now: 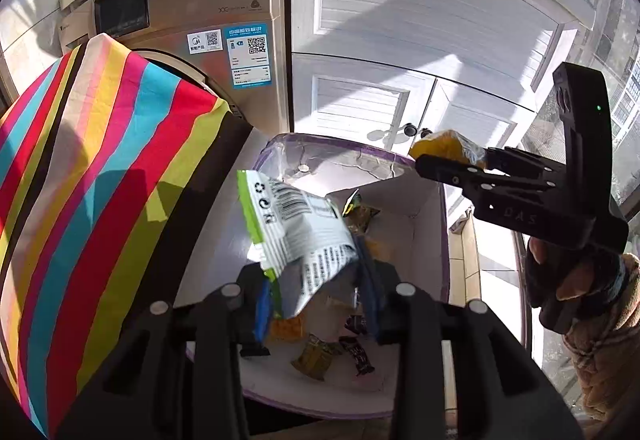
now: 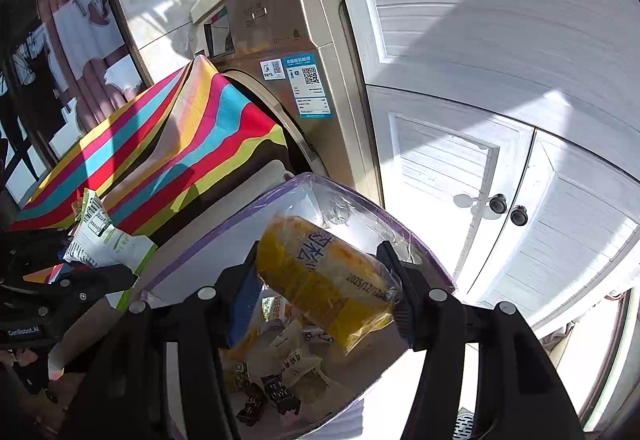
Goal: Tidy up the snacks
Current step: 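Carry the yellow bread bag and green-white bag to the white box and release both, then return both tools to the last two snacks on the table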
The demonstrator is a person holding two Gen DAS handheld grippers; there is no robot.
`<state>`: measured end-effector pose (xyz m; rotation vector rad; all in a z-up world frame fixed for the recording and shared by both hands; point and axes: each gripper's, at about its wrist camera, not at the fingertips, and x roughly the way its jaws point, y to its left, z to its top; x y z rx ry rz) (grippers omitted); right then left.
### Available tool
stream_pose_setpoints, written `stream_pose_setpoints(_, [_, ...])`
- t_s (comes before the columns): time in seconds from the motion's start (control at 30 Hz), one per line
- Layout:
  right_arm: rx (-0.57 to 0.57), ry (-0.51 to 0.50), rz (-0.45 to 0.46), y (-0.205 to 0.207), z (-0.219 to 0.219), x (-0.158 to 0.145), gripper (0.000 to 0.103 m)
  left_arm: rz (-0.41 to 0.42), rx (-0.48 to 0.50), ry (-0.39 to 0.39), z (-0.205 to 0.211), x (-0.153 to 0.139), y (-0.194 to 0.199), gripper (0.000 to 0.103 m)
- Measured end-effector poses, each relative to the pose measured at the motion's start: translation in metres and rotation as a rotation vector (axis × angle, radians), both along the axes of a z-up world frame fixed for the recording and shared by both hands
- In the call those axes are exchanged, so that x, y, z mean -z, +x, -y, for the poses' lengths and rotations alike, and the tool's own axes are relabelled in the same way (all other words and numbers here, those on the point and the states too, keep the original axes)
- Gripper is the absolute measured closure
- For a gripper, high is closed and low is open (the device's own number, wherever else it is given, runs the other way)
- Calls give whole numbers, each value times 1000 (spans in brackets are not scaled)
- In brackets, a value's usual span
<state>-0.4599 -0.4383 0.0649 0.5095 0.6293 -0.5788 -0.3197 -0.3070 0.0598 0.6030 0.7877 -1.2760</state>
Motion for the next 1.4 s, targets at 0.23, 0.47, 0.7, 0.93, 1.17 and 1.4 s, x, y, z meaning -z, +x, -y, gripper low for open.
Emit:
stream_pose_setpoints(0.23, [12,66,201,7,0,-18,15,54,-89,-51,-27,-8,29,9])
stream_pose_setpoints(0.47, [-67,28,128,40,-20,-25,15,191,-436,-97,-122,-20,127,2])
stream_pose_setpoints(0.7, [-388,-41,-59,148,-99,-12,15,188,-881,-73,-256,-4,256,2])
stream_pose_setpoints(0.93, [-678,-99,-110,301,-195,-8,15,12,-1230,-127,-376,31,339,2])
stream_pose_setpoints(1.17, [-754,-13,-163,452,-258,18,15,-171,-1332,-388,-434,48,339,2])
stream_pose_setpoints(1.4, [-816,-58,-209,579,-332,43,15,-226,-1328,-445,-436,52,336,2])
